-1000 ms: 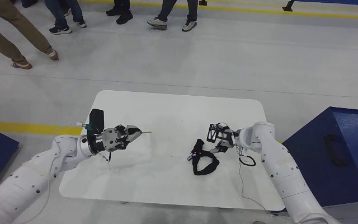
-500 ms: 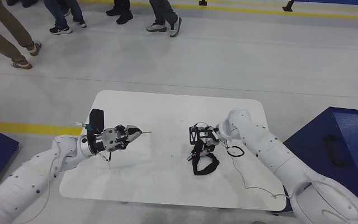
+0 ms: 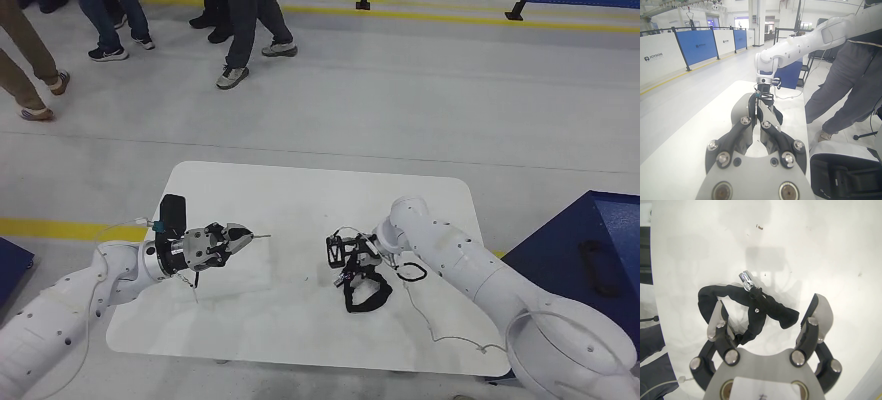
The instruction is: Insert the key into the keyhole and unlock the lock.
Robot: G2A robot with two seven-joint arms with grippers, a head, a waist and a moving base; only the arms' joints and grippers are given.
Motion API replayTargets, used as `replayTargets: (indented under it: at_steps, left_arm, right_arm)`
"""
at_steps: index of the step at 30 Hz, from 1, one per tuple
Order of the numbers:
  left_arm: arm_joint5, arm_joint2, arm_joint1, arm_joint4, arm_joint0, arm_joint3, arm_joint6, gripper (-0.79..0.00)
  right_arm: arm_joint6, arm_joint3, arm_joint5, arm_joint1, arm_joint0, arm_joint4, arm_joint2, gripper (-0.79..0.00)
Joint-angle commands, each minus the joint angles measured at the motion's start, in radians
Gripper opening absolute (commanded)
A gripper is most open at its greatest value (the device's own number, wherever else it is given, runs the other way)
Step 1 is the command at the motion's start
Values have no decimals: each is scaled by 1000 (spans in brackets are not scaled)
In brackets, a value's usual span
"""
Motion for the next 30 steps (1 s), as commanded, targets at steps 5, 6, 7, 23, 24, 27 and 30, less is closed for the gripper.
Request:
replayTargets:
  at_steps: [5,6,7,23,24,27,30]
  left_arm:
    - [0,0,0,0,0,0,0,-785]
    - [0,0,0,0,0,0,0,-785]
    - [0,0,0,0,0,0,0,-785]
    - [0,0,0,0,0,0,0,-785]
    - [0,0,0,0,0,0,0,-785]
    - [0,0,0,0,0,0,0,-785]
    - [0,0,0,0,0,0,0,-785]
  right_arm:
    - [38,47,0,-30,-12,43,0,-416]
    - [50,53,0,-35,-10,55,0,-416]
    - [65,55,0,-40,-12,65,0,-416]
    - [288,-18,0,-36,8,260,0,-308]
    - [319,-35,0,-30,12,290,0,-292]
    - [416,-86,0,-12,21,399,0,-320]
    - [495,-87,0,-3,28,455,0,-289]
